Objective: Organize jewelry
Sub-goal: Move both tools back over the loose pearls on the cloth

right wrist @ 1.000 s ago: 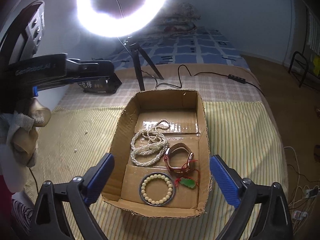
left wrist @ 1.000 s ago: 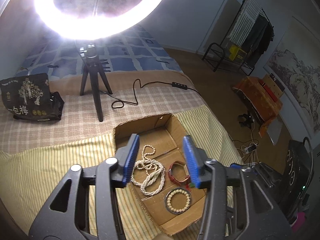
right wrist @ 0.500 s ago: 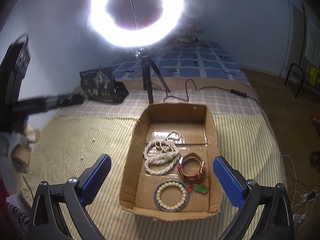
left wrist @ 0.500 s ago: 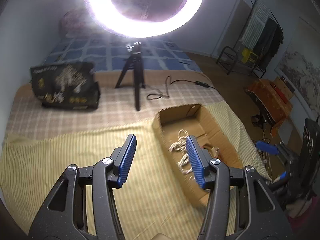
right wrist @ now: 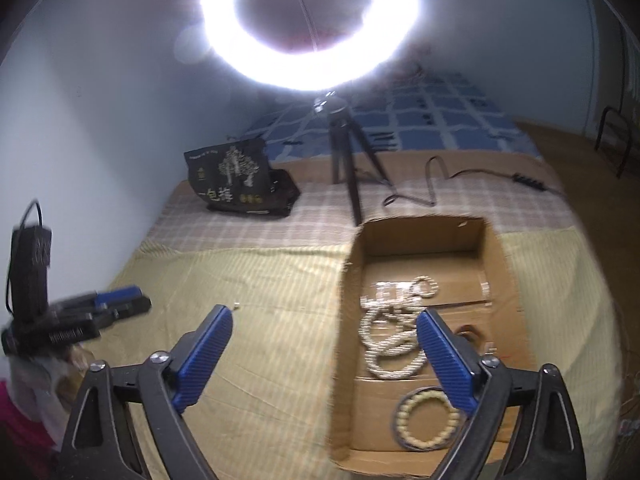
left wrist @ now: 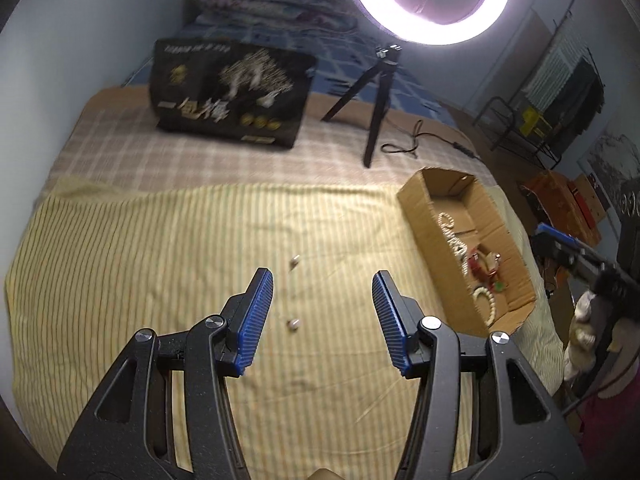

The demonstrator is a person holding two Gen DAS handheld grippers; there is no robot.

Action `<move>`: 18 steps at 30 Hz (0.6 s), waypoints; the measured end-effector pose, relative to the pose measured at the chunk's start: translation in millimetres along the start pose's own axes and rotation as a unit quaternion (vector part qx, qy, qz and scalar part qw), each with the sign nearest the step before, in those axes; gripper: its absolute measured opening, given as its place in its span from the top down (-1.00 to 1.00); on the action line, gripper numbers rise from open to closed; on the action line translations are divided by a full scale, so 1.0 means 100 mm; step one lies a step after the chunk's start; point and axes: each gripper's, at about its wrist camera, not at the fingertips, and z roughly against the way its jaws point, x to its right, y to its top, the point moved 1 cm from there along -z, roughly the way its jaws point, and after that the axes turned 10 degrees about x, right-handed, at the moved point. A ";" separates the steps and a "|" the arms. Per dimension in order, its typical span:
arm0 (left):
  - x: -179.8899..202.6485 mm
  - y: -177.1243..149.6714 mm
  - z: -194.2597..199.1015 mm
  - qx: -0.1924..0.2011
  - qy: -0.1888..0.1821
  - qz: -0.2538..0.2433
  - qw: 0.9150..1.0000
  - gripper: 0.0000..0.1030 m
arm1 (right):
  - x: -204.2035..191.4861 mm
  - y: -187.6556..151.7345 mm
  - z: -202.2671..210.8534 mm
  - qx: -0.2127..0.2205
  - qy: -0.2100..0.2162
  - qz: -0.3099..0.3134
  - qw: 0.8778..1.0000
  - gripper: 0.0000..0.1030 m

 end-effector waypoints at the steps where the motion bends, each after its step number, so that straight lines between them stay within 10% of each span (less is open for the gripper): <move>1: -0.05 -0.05 -0.02 -0.006 0.000 0.002 1.000 -0.03 | -0.03 0.00 -0.06 -0.005 0.006 -0.004 1.000 -0.67; 18: -0.07 -0.63 -0.51 -0.101 -0.025 -0.038 0.994 0.15 | -0.74 -0.23 -1.22 -0.131 0.092 -0.011 0.987 0.26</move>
